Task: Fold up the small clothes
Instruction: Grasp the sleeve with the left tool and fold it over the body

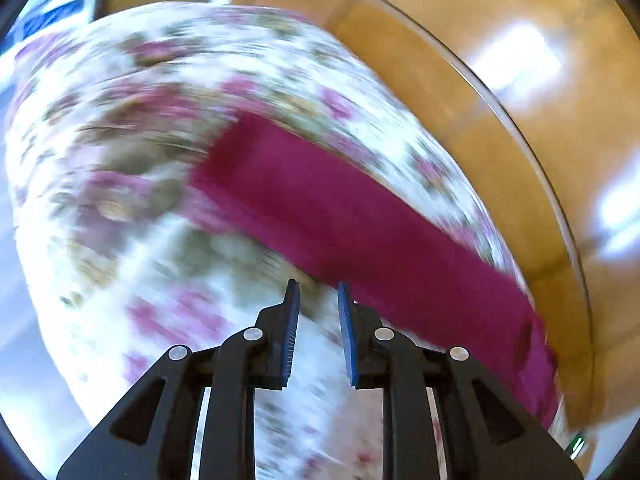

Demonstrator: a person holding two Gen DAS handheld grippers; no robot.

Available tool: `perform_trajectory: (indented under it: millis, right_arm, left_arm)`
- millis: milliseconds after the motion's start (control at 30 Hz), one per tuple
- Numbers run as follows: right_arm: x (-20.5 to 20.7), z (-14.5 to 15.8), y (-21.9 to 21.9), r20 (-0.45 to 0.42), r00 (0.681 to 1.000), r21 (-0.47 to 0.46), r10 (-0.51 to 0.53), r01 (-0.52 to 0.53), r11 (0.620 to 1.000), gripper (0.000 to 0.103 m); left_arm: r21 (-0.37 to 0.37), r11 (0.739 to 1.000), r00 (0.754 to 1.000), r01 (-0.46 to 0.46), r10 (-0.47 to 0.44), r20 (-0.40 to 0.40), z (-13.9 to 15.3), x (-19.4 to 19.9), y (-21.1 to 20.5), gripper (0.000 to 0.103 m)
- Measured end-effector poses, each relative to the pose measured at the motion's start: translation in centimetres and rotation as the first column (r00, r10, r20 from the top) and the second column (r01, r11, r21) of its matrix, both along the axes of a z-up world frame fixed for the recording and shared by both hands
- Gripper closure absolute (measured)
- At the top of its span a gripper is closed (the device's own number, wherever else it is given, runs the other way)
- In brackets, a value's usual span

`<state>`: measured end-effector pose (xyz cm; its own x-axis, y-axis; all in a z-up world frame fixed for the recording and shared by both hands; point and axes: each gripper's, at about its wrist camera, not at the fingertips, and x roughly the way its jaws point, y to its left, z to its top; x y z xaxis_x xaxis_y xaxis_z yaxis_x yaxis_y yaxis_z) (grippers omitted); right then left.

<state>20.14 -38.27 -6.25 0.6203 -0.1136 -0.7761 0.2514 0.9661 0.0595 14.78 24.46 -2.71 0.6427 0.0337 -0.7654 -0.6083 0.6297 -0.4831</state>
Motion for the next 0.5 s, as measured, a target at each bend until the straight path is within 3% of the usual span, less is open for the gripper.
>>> perform_trajectory:
  millis: [100,167,267,300,333,500]
  right_arm:
    - [0.0,0.0,0.1,-0.002,1.0,-0.01,-0.003,0.003,1.0,0.004]
    - [-0.1,0.0,0.2,-0.002,1.0,-0.015,-0.004,0.004,1.0,0.004]
    - [-0.1,0.0,0.2,-0.003,1.0,-0.018,-0.005,0.005,1.0,0.004]
    - [-0.1,0.0,0.2,-0.004,1.0,-0.019,-0.005,0.005,1.0,0.004]
    - [-0.1,0.0,0.2,-0.005,1.0,-0.02,-0.004,0.004,1.0,0.004]
    - [-0.1,-0.1,0.2,-0.006,1.0,-0.02,-0.004,0.003,1.0,0.004]
  left_arm:
    - [-0.049,0.995,0.996,-0.092,0.091,-0.014,-1.0,-0.3,3.6,0.085]
    - [-0.083,0.989,0.992,-0.123,0.122,-0.017,-1.7,0.3,4.9,0.071]
    - [-0.099,0.985,0.989,-0.145,0.146,0.012,-2.1,1.0,6.5,0.071]
    - [-0.085,0.986,0.99,-0.14,0.141,0.011,-2.0,1.6,6.5,0.075]
    - [-0.074,0.988,0.991,-0.136,0.137,0.006,-1.8,2.0,6.2,0.09]
    - [0.012,1.0,0.997,-0.015,0.014,0.081,1.8,3.6,2.5,0.094]
